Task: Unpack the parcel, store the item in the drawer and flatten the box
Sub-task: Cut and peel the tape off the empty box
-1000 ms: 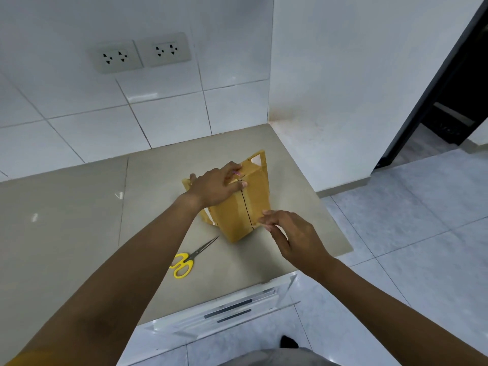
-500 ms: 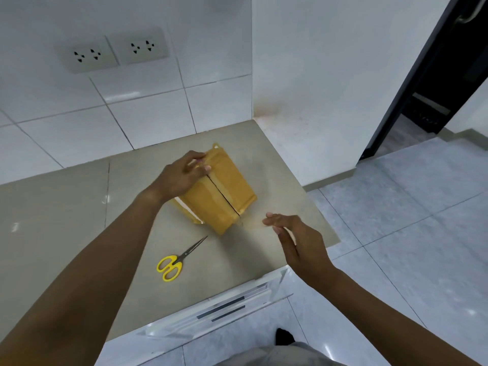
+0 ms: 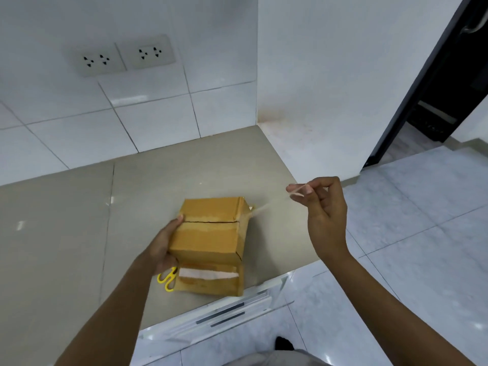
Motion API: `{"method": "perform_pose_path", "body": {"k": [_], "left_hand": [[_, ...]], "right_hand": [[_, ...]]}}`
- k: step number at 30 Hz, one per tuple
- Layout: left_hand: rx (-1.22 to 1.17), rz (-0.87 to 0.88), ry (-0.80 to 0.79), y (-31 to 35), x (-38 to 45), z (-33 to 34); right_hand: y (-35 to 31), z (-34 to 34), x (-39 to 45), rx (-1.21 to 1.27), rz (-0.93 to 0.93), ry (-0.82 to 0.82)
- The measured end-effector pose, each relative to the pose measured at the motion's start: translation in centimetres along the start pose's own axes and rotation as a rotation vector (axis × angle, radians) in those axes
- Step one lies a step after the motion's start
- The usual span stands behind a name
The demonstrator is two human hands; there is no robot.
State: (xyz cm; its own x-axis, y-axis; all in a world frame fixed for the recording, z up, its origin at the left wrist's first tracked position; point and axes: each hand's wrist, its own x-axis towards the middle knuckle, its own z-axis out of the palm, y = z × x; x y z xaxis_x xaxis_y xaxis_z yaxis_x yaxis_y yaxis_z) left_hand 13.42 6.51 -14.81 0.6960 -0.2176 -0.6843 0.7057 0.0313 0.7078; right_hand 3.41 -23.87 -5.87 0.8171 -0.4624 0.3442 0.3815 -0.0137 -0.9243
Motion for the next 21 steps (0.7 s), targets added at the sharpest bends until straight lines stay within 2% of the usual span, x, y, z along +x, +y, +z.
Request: {"method": "perform_pose_path", "body": {"k": [4,10,14,16,21], "left_hand": [[-0.142,-0.022,0.062,-2.3,-0.1,-1.2],[-0.243,-0.006,0.095,-2.3,0.4,-0.8],[-0.397,0.006,0.123,-2.6,0.3,-1.2],[-0.418,0.011,0.115,-2.7,0.4,-1.4],[-0.377,0.011,0.123,-2.6,0.8,-0.9]], "right_hand": [[0.2,0.3,1.0,0.042,0.082,0.045],[-0.5,1.2,2.4,0.036,-0.009,0.064],[-2.0,0.3,4.4,0.152,-0.075,0.272],[-2.8,-0.9,5.8,0.137,-0.093,0.325],[-1.6,-1.2,5.6,0.071,0.001,0.282]]}}
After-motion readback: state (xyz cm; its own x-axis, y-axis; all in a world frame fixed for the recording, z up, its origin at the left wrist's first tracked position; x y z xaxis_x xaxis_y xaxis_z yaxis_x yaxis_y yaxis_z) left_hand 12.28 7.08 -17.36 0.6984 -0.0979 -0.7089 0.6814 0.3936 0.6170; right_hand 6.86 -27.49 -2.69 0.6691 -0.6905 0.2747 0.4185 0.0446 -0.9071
